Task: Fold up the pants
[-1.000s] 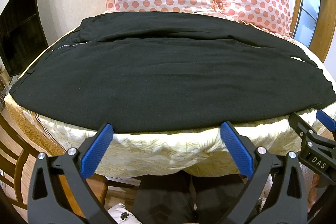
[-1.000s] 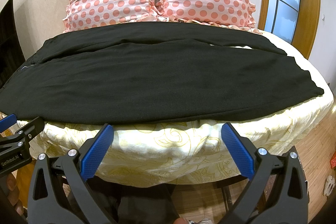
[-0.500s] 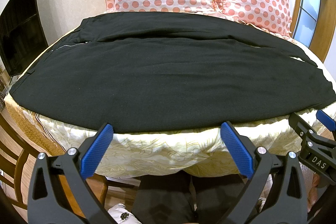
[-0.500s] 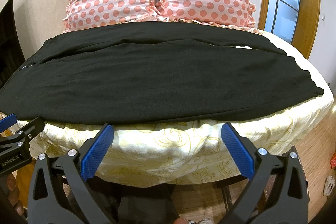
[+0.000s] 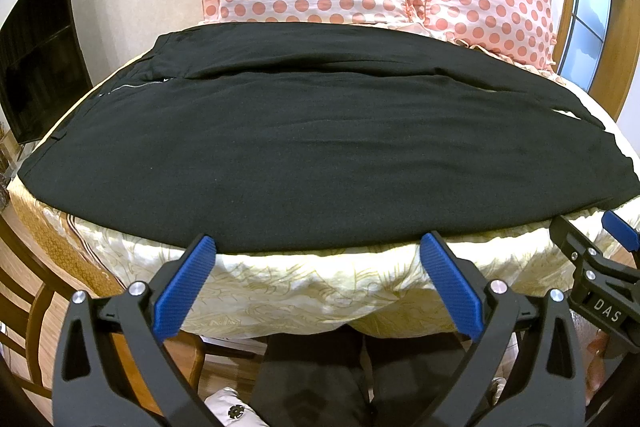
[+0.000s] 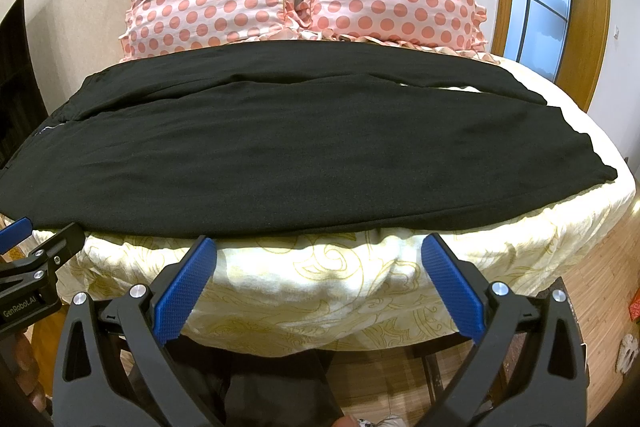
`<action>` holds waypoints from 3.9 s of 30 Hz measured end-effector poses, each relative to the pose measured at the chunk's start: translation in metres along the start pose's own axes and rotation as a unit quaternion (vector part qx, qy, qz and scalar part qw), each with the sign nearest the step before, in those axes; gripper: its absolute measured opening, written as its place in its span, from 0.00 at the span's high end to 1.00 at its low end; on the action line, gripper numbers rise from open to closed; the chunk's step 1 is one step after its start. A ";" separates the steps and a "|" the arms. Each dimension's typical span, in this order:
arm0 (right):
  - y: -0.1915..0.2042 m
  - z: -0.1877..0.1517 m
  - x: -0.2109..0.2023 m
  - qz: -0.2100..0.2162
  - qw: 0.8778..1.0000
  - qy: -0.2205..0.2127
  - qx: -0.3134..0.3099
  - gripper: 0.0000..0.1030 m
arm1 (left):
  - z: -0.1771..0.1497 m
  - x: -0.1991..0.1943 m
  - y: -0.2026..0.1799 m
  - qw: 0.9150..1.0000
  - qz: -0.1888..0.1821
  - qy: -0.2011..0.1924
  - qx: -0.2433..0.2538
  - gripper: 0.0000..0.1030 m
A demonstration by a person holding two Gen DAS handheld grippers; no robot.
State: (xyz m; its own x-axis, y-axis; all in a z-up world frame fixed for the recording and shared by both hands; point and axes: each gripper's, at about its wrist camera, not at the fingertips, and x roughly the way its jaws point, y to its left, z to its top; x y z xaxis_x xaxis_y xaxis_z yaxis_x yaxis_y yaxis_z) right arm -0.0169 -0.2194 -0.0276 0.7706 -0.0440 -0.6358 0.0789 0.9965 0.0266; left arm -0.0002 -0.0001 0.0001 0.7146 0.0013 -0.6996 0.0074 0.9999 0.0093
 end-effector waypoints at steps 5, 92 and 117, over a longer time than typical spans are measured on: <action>0.000 0.000 0.000 0.000 1.000 0.000 0.000 0.01 | 0.000 0.000 0.000 1.000 0.000 0.000 0.000 0.02; -0.316 0.283 0.283 -0.248 0.914 0.119 0.299 0.22 | 0.167 0.089 -0.038 0.992 0.109 -0.054 0.045 0.02; -0.312 0.242 0.220 -0.180 0.919 0.040 0.349 0.94 | 0.156 0.081 -0.030 0.995 0.080 -0.051 0.037 0.02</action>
State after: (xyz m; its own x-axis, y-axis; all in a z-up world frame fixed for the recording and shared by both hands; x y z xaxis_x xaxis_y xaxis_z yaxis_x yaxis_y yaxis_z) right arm 0.2805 -0.5573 0.0107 0.5683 -0.3277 -0.7547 0.7270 0.6296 0.2740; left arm 0.1672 -0.0322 0.0547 0.7778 0.1558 -0.6089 -0.0642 0.9834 0.1697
